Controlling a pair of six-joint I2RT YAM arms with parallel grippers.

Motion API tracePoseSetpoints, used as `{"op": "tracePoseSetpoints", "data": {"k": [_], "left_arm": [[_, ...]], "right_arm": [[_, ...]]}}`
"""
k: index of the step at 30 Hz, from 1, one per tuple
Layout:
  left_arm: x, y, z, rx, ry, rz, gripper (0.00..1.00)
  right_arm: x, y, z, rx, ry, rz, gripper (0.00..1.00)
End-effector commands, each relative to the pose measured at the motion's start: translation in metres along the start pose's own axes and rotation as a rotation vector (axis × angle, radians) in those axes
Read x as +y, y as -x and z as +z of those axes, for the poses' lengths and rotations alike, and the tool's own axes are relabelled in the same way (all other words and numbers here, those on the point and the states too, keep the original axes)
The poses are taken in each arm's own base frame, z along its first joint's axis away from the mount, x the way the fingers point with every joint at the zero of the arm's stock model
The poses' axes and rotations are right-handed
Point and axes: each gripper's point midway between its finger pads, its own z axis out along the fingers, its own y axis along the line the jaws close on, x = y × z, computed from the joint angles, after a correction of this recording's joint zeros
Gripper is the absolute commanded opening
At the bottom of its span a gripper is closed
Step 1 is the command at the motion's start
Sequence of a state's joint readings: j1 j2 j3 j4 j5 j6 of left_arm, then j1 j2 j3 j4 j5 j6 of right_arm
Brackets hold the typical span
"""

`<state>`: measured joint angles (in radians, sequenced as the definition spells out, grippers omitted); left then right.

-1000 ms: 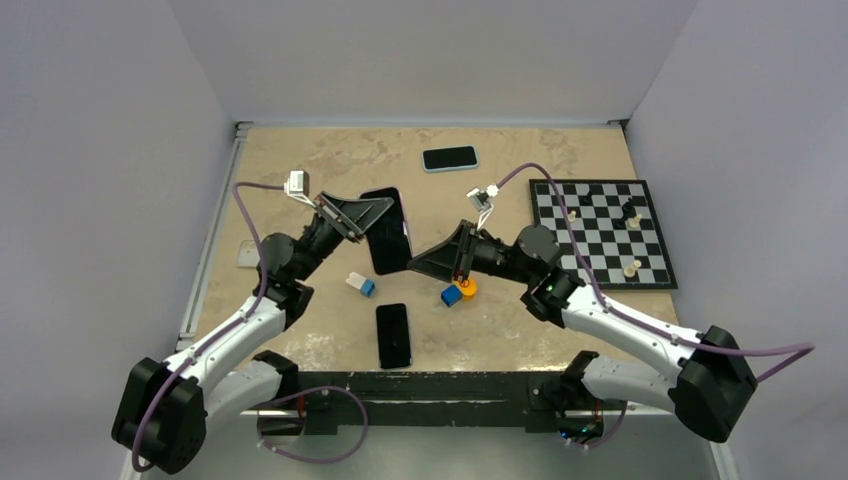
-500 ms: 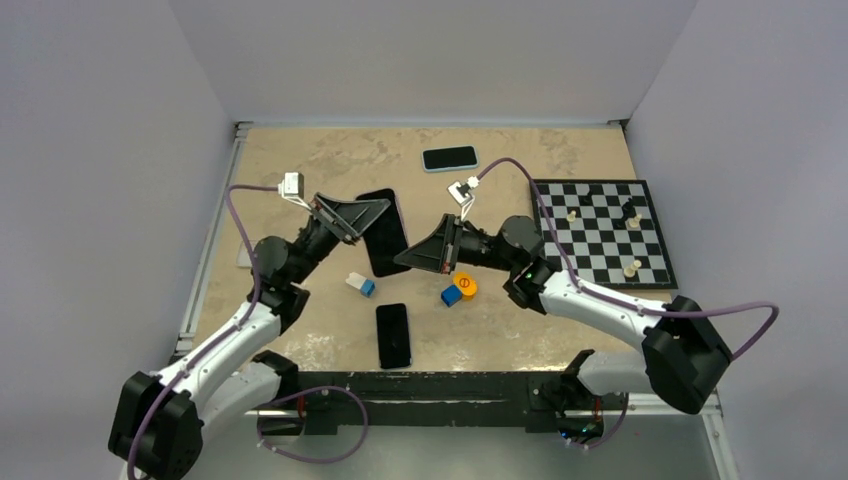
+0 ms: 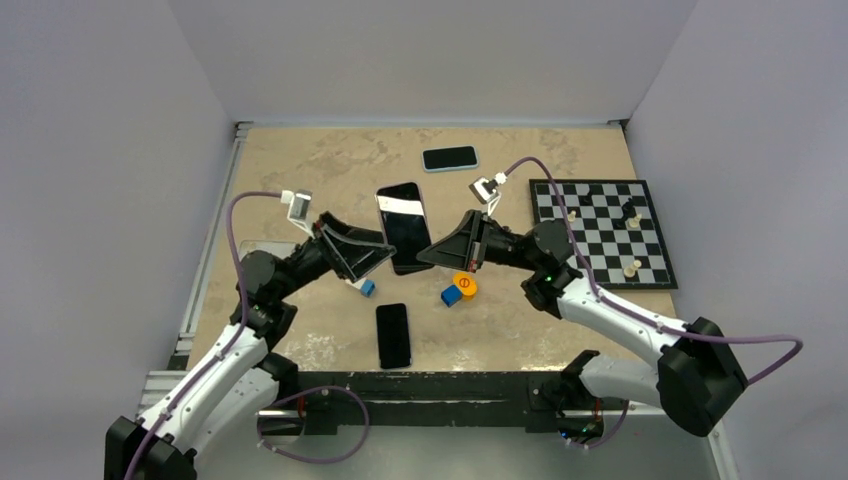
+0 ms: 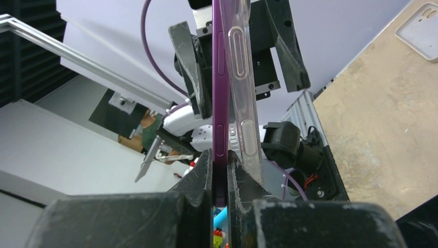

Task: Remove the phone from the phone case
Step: Remove the phone case from the phone.

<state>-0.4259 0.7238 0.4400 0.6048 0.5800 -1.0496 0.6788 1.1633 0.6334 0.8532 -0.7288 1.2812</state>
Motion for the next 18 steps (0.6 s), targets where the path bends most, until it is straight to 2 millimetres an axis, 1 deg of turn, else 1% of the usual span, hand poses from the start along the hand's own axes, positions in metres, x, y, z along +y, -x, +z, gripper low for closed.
{"op": "tracePoseSetpoints", "data": {"k": [1,9,10,14,16,18], "left_arm": [[-0.013,-0.025,-0.012,0.136,-0.106,0.160,0.81],[-0.030,-0.040,-0.020,0.217,-0.231,0.194,0.87],[-0.031,-0.041,-0.021,0.229,-0.240,0.197,0.86],[-0.035,-0.042,-0.021,0.247,-0.256,0.213,0.79],[-0.036,-0.042,-0.021,0.251,-0.263,0.221,0.79],[-0.033,-0.041,-0.020,0.257,-0.242,0.218,0.79]], "right_arm": [[0.039,0.005,-0.008,-0.002,0.140,-0.054,0.00],[0.041,0.002,-0.011,0.009,0.156,-0.045,0.00],[0.042,0.002,-0.011,0.009,0.158,-0.044,0.00],[0.044,0.001,-0.012,0.011,0.164,-0.044,0.00],[0.045,0.001,-0.012,0.012,0.168,-0.044,0.00],[0.044,0.001,-0.012,0.014,0.168,-0.044,0.00]]}}
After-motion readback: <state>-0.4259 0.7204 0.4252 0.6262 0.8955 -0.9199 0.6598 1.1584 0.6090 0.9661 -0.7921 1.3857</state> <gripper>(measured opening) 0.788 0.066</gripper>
